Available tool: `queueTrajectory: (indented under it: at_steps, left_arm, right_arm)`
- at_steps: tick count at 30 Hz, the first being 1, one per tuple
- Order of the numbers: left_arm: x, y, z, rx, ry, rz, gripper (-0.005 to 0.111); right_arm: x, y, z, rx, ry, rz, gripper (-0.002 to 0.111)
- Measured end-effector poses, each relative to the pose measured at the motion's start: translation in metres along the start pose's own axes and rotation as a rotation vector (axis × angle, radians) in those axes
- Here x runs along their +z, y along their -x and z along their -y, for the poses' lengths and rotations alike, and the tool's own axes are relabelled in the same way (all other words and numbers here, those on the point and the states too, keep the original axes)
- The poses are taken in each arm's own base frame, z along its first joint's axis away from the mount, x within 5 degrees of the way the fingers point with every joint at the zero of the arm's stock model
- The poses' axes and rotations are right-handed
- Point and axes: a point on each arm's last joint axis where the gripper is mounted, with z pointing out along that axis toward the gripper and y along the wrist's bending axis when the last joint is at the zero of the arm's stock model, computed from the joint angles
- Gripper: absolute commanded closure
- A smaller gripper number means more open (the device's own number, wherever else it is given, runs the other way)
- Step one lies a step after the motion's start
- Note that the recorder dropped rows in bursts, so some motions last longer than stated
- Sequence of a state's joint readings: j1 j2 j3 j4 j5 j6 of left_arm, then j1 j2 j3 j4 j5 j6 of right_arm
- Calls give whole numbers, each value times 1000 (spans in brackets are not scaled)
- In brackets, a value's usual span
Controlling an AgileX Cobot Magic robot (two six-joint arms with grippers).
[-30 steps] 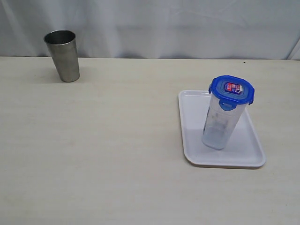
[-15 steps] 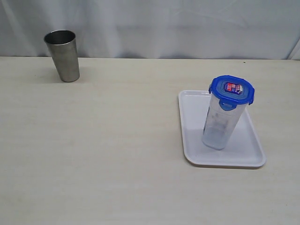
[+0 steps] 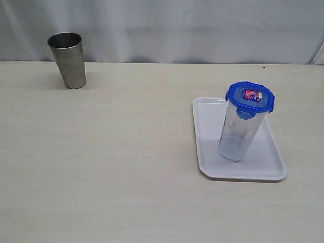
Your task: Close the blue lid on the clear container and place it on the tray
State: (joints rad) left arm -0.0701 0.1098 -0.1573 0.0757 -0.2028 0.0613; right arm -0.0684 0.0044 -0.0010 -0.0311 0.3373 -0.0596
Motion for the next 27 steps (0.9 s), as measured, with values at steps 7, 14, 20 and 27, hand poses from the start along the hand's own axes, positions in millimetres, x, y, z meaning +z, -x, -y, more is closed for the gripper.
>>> queueTrajectory:
  at_steps: [7,14,20,27]
  left_arm:
    - [-9,-16,2,84,0,-11,107]
    - [-12,-37,5,122,-12,-76,107]
    - [-16,-49,6,98,-14,-126,107]
    - [-19,-58,7,93,-25,-220,107]
  right_arm:
    - [0,0,0,0,0,0,104]
    - [0,0,0,0,0,0,104]
    - [0,0,0,0,0,0,104]
    - [0,0,0,0,0,0,104]
